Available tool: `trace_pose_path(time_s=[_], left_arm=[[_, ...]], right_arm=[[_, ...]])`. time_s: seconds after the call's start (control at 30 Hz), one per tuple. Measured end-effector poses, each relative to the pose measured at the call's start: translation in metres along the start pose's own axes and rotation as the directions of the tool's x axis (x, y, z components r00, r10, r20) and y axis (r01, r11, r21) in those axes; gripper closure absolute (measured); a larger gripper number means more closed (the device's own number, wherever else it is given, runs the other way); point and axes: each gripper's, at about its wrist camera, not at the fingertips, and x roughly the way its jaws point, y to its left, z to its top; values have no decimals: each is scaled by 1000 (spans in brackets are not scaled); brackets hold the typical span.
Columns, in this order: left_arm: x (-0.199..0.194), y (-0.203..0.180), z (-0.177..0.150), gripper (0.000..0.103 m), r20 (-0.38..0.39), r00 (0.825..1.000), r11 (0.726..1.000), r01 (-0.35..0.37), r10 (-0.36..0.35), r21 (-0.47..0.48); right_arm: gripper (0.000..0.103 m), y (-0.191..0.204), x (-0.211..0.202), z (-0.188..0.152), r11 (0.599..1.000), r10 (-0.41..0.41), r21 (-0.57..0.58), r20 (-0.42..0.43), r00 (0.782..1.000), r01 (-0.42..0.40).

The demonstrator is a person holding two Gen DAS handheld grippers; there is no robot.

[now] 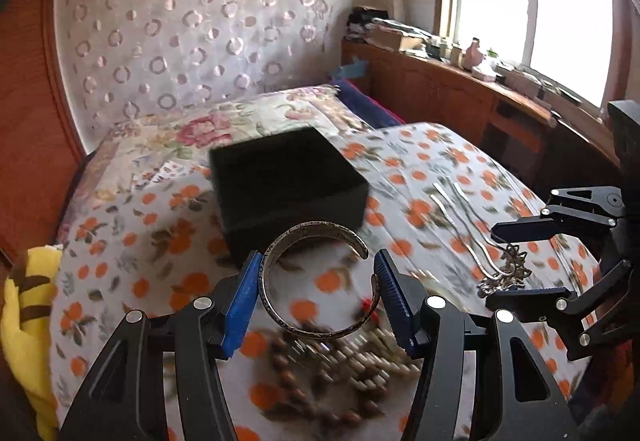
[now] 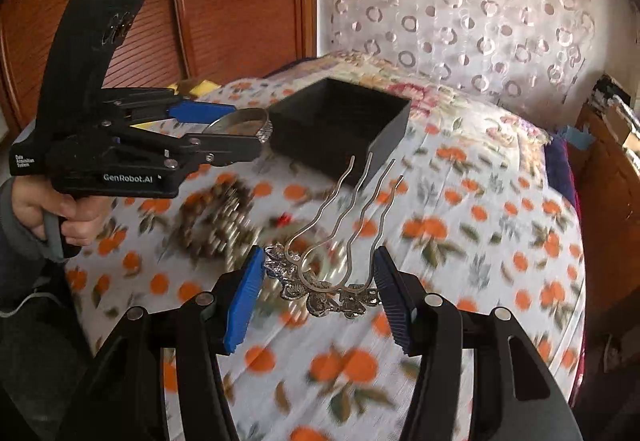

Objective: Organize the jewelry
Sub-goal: 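Carry the hairpin with the right tool into the black box and release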

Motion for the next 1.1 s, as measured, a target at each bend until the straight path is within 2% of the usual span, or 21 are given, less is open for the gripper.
trace_pose_path(time_s=[0.23,0.43,0.57,0.63,0.83,1.1], left_arm=[[27,31,34,48,1,1000,999,-17,18,-39],[47,45,54,48,10,1000,998,-27,28,-52],[43,55,58,47,34,998,996,-43,45,-72],[35,60,57,38,51,998,996,-37,41,-79],[15,71,46,38,63,996,994,-51,57,-95],[-5,78,9,38,35,998,994,-55,59,-97]], right_arm=[[45,-26,11,41,1000,-13,28,72,997,11],[45,-39,25,63,999,-10,33,88,996,7],[45,-45,39,71,999,-5,34,83,997,3],[45,-45,48,77,1000,-6,28,76,997,4],[45,-42,73,95,1000,15,20,58,998,-16],[44,-28,108,111,1000,13,15,2,1000,-13]])
